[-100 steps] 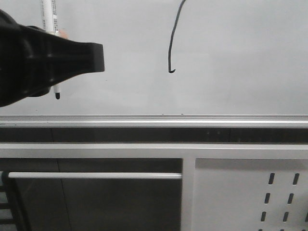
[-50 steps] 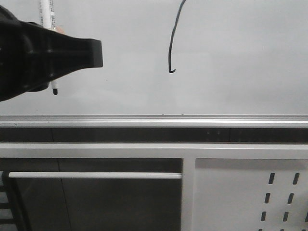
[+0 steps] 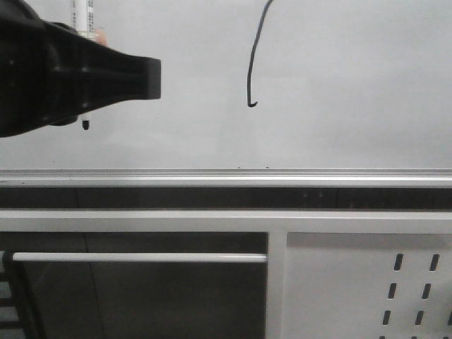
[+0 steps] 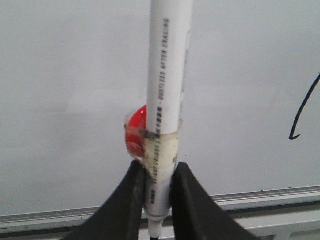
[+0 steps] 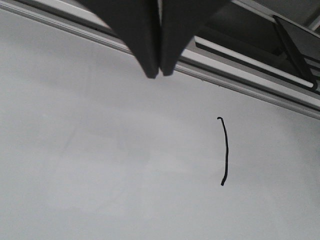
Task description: Write number 1 on whiteboard
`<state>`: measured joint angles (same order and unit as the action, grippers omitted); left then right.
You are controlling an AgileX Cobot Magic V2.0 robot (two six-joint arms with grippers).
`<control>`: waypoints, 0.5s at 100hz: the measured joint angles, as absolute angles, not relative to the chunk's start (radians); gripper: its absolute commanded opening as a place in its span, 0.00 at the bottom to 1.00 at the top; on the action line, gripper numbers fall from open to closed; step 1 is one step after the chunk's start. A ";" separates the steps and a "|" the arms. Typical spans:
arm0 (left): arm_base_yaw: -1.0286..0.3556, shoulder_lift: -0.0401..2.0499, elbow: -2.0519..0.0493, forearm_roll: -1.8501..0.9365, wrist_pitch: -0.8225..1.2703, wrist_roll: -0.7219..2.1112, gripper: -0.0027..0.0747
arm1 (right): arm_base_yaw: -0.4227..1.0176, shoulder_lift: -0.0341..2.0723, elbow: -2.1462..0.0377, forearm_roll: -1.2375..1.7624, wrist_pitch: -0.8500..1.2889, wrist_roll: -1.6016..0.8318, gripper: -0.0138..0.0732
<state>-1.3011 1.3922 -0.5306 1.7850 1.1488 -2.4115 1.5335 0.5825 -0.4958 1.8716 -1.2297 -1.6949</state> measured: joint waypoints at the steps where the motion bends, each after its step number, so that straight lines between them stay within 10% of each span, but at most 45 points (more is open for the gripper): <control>1: -1.301 1.392 -0.531 1.785 1.149 -2.412 0.03 | 1.533 0.582 -0.496 1.872 -1.230 -1.695 0.07; 50: -1.301 1.340 -0.654 1.704 1.079 -1.975 0.03 | 1.533 0.582 -0.496 1.872 -1.230 -1.693 0.07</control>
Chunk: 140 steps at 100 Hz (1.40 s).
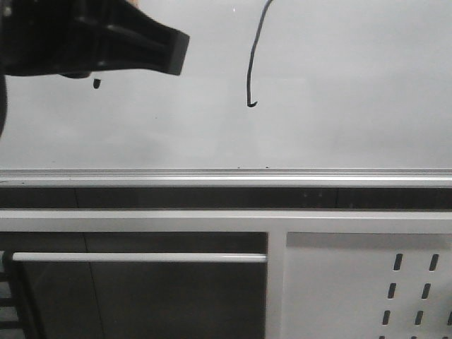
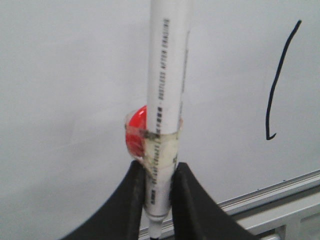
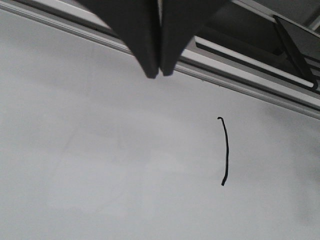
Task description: Write number 1 on whiteboard
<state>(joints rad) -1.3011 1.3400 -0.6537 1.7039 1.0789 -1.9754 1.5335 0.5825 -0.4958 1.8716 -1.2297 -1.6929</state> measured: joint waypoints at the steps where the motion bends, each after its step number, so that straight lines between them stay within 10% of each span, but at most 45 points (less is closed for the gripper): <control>1: -1.301 1.337 -0.654 1.701 1.079 -1.971 0.03 | 1.533 0.582 -0.496 1.872 -1.230 -1.693 0.07; 93: -1.297 1.247 -0.723 1.703 0.810 -1.520 0.02 | 1.533 0.582 -0.496 1.872 -1.230 -1.696 0.07; 140: -1.006 1.241 -0.723 1.804 0.349 -1.612 0.02 | 1.533 0.582 -0.496 1.872 -1.230 -1.694 0.07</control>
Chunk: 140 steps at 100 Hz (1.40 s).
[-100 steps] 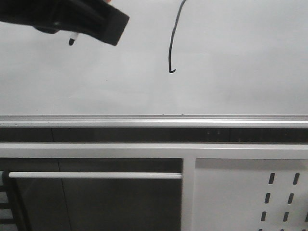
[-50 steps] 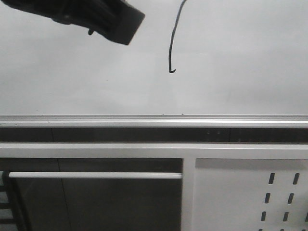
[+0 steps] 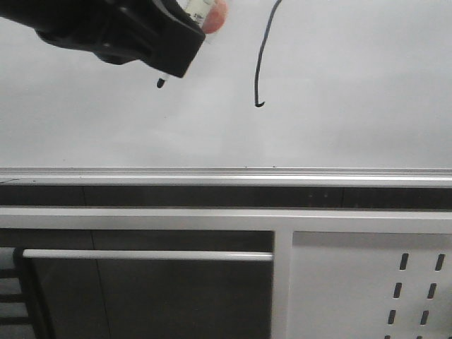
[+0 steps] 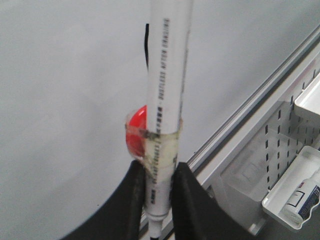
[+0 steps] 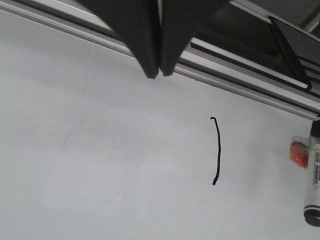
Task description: Write number 1 on whiteboard
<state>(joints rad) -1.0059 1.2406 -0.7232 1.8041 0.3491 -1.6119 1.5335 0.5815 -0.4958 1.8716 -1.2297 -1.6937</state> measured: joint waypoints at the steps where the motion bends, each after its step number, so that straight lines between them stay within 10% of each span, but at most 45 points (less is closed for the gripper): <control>1: -1.003 1.238 -0.723 1.804 0.347 -1.612 0.02 | 1.533 0.582 -0.496 1.872 -1.230 -1.694 0.07; 140: -0.167 0.523 -0.457 1.842 -0.361 -1.631 0.02 | 1.533 0.582 -0.496 1.872 -1.230 -1.696 0.07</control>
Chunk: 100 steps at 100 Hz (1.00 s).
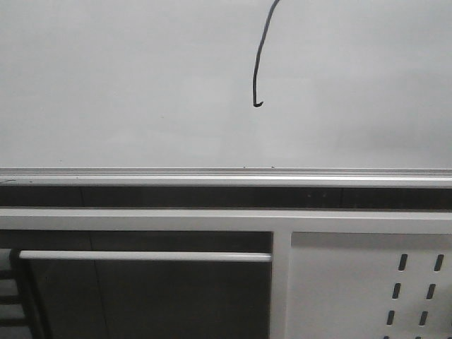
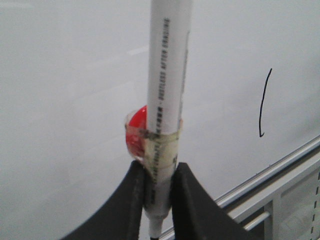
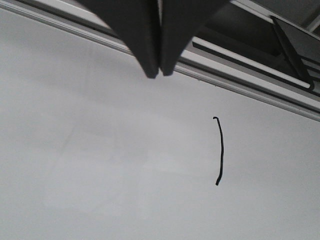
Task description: Write number 1 on whiteboard
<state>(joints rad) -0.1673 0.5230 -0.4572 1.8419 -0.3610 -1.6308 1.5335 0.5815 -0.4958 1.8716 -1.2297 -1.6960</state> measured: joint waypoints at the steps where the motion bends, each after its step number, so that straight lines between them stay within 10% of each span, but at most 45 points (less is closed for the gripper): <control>1: -0.167 0.521 -0.454 1.842 -0.363 -1.631 0.02 | 1.533 0.582 -0.496 1.872 -1.230 -1.696 0.07; 62: -0.164 0.512 -0.439 1.814 -0.378 -1.728 0.01 | 1.533 0.582 -0.496 1.872 -1.230 -1.696 0.07; 100: -0.164 0.512 -0.265 0.995 -0.452 -0.947 0.01 | 1.533 0.582 -0.496 1.872 -1.230 -1.694 0.07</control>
<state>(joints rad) -0.1639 0.5119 -0.2650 0.9951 -0.4523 -0.9470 1.5335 0.5815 -0.4958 1.8716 -1.2297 -1.6940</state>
